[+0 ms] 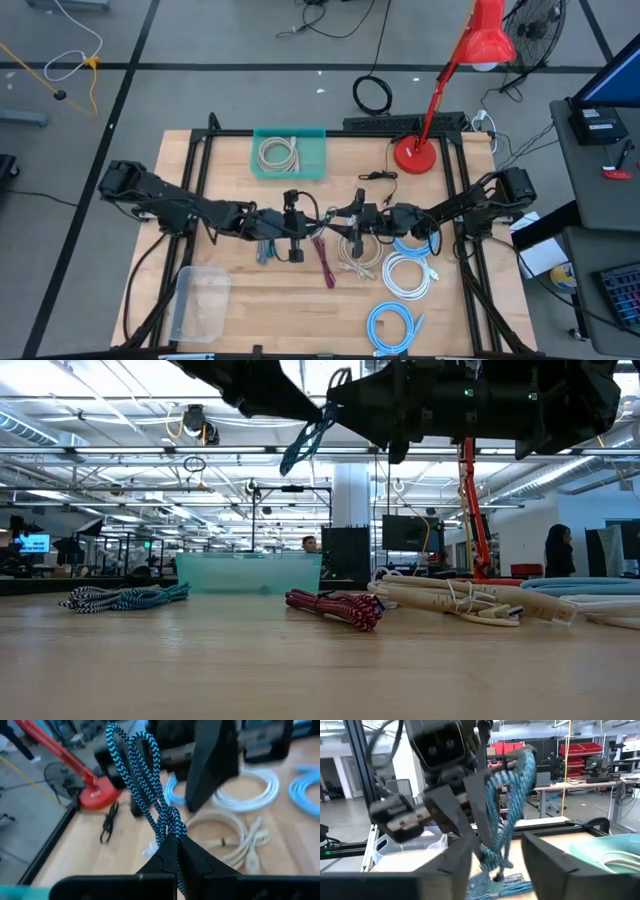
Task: Pick & Place USB Port
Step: Put the right blue black charger cable into the transparent bin
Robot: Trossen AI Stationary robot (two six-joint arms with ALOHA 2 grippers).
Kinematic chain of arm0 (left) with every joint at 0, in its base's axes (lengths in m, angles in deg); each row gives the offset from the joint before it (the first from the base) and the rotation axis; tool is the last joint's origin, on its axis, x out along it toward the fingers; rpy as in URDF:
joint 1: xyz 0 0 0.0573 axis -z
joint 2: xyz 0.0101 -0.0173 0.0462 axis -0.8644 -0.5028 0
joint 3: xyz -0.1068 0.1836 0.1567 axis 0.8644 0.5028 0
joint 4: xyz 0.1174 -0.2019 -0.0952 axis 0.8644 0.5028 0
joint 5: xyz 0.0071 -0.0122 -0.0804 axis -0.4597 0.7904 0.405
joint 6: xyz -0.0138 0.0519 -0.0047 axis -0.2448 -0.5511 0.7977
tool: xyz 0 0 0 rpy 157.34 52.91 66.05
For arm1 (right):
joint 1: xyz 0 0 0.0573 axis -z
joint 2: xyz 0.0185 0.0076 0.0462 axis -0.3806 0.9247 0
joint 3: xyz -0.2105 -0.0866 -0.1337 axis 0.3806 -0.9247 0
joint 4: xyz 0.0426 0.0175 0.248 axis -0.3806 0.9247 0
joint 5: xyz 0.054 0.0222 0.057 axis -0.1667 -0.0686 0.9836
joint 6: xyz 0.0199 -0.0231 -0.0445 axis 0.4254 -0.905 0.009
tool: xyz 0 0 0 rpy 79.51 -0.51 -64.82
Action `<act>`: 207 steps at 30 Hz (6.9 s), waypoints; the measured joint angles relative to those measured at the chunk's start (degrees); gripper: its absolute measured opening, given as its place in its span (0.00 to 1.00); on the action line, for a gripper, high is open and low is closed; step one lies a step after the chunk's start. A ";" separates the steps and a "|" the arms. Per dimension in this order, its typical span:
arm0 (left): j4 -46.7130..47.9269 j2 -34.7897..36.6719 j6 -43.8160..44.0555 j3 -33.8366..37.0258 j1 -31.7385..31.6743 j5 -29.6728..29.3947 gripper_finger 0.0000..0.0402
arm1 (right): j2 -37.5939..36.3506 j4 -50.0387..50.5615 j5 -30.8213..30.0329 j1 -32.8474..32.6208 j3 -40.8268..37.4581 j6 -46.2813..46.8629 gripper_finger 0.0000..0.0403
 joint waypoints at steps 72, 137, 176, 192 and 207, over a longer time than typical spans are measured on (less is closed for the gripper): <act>-13.83 29.42 51.80 30.49 -10.82 23.68 0.51 | 10.60 38.49 -34.63 -11.18 29.68 -95.65 0.00; -15.71 23.21 47.29 20.48 -19.42 32.96 0.02 | 10.27 31.33 -26.82 -12.19 29.62 -62.06 0.40; 36.01 8.94 137.05 9.78 50.97 -24.12 0.01 | -1.34 20.83 -38.21 0.69 22.48 -61.91 0.62; 69.84 -3.48 143.23 -18.01 51.66 -1.04 0.01 | -4.83 20.98 -34.59 1.18 18.38 -59.36 0.62; 80.13 -5.38 145.19 -17.97 53.94 7.21 0.01 | -4.81 20.44 -32.26 1.16 18.36 -57.07 0.62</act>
